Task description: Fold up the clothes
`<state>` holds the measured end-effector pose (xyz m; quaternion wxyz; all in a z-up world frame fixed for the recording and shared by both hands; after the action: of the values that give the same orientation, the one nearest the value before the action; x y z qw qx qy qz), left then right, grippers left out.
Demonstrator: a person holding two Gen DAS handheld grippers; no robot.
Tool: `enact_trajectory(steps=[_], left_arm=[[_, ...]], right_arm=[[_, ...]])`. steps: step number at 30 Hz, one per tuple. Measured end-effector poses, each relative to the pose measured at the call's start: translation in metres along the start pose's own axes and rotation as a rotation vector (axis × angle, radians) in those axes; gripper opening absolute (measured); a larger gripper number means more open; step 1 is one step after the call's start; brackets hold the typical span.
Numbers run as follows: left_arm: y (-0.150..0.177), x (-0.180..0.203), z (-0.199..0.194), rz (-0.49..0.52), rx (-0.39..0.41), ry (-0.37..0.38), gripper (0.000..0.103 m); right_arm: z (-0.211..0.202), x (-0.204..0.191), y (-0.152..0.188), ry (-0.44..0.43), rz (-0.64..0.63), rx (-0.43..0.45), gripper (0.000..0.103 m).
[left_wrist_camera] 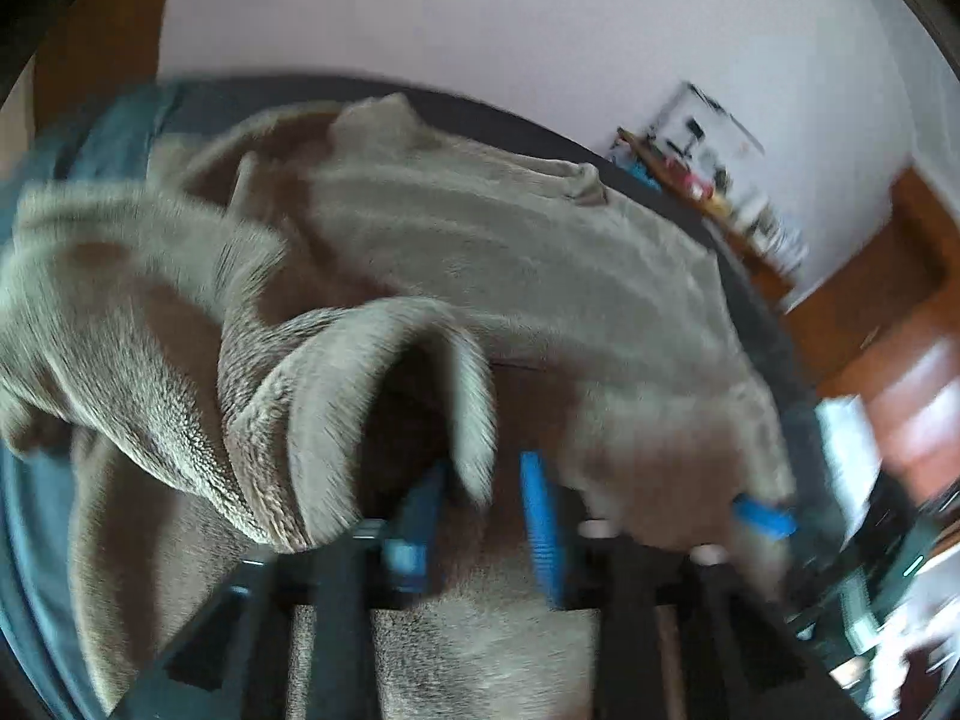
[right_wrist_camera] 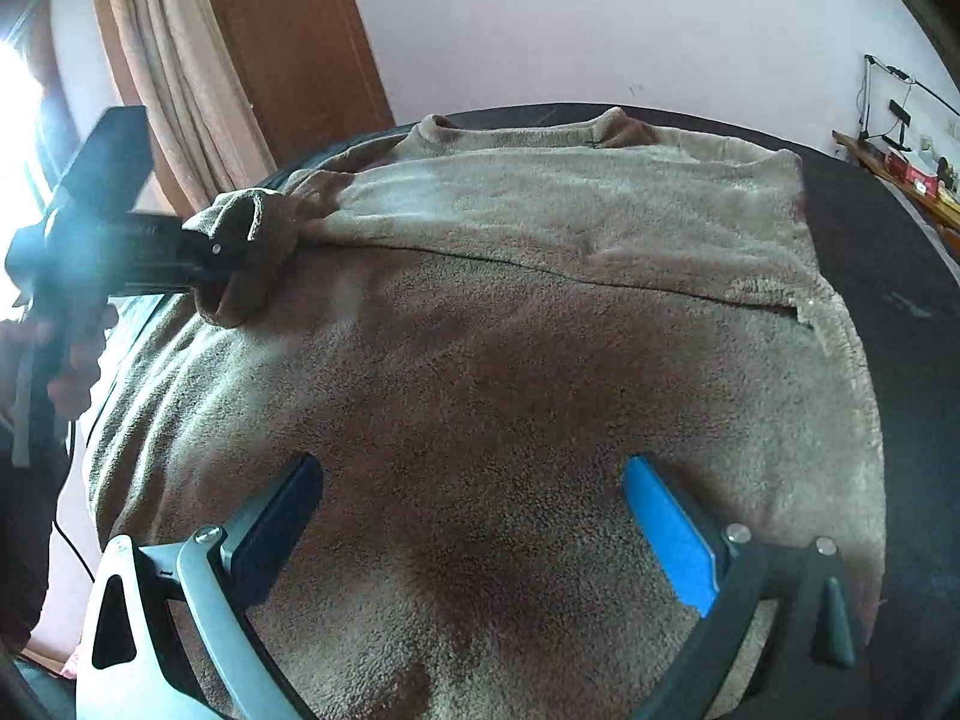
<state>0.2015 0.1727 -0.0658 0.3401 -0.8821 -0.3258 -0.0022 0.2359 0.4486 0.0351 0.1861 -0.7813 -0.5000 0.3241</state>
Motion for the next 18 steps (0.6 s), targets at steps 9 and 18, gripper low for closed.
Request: enact_trajectory(steps=[9,18], left_arm=[[0.012,0.018,-0.025,0.046,0.108,0.06,0.082],[0.042,-0.039,-0.065,-0.079,0.28,0.043,0.082]], right_arm=[[0.004,-0.003,0.0,0.04,-0.019,-0.008,0.101],[0.001,-0.041,-0.029,-0.152,0.021,-0.086,0.101]])
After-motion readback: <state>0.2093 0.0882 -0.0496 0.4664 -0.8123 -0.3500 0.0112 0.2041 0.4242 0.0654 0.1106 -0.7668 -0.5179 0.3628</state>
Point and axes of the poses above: each gripper's, at about its wrist camera, not at the fingertips, and z roughly the way its jaws point, x to its right, y to its underside, the point moved 2 cm from there along z, roughly the way its jaws point, and after that the axes turned 11 degrees about z, right-handed, at the moved point
